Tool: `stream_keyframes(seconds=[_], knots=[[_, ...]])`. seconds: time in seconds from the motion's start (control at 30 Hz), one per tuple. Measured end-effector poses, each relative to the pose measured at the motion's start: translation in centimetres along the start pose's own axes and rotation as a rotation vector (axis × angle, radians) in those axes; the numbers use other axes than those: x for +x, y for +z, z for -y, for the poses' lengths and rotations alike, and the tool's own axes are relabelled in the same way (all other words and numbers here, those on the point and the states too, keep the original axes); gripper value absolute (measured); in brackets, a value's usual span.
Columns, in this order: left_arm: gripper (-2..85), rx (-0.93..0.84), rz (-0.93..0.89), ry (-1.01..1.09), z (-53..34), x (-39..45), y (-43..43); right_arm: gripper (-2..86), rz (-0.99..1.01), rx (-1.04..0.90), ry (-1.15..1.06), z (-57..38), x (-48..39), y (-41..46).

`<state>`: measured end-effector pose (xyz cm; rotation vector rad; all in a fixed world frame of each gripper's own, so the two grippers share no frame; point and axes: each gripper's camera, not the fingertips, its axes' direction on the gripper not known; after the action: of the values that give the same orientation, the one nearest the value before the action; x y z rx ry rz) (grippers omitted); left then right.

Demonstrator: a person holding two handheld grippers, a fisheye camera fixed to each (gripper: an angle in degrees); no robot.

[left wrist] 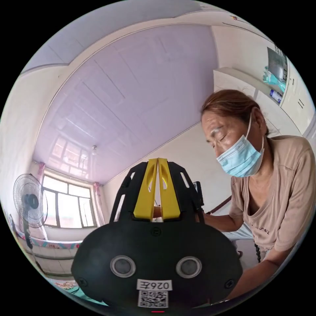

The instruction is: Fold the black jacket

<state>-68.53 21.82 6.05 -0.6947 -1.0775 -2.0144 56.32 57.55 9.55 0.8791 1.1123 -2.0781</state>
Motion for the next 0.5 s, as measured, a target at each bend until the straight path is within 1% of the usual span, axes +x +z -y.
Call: stream_keyframes(seconds=[0.07,0.1,0.13,0.2,0.23,0.27,0.3,0.33,0.37,0.4,0.43,0.47,0.5], knots=[[12.2,0.006,-0.066,-0.012,0.1,0.0,0.3,-0.7,0.052,-0.033,-0.001,2.6,0.7,0.0],[14.6,-0.007,-0.066,-0.015,-0.1,-0.2,0.4,-0.8,0.12,-0.08,0.008,4.3,1.4,0.5],[11.2,-0.048,-0.031,-0.034,-0.8,-0.8,0.8,-0.8,0.148,-0.109,0.018,5.1,1.9,0.8],[4.5,-0.131,0.094,-0.069,-2.3,-2.2,1.4,-0.7,0.203,-0.201,0.029,7.7,4.2,2.6],[1.5,-0.196,0.19,-0.104,-3.8,-3.5,1.7,-0.7,0.193,-0.215,0.044,8.1,5.0,3.0],[0.6,-0.282,0.286,-0.178,-5.6,-5.6,2.0,-0.5,0.151,-0.235,0.086,8.8,7.0,3.8],[0.5,-0.329,0.336,-0.228,-6.7,-6.8,2.1,-0.1,0.122,-0.268,0.145,9.2,9.5,4.9],[0.4,-0.426,0.439,-0.346,-9.4,-9.5,2.0,0.2,0.119,-0.295,0.185,9.3,11.0,5.5],[0.9,-0.53,0.534,-0.452,-12.6,-12.1,1.7,1.5,0.138,-0.372,0.277,9.1,14.5,7.1],[1.1,-0.583,0.579,-0.501,-14.5,-13.3,1.4,3.7,0.157,-0.459,0.38,8.4,18.1,8.9],[5.7,-0.69,0.665,-0.595,-18.4,-15.4,0.8,5.0,0.163,-0.497,0.422,8.0,19.8,9.7],[9.1,-0.803,0.752,-0.712,-22.4,-17.4,0.1,7.8,0.166,-0.583,0.505,6.8,23.1,11.4],[10.1,-0.855,0.773,-0.759,-24.3,-18.2,-0.1,8.6,0.167,-0.677,0.582,5.3,26.3,13.1]])
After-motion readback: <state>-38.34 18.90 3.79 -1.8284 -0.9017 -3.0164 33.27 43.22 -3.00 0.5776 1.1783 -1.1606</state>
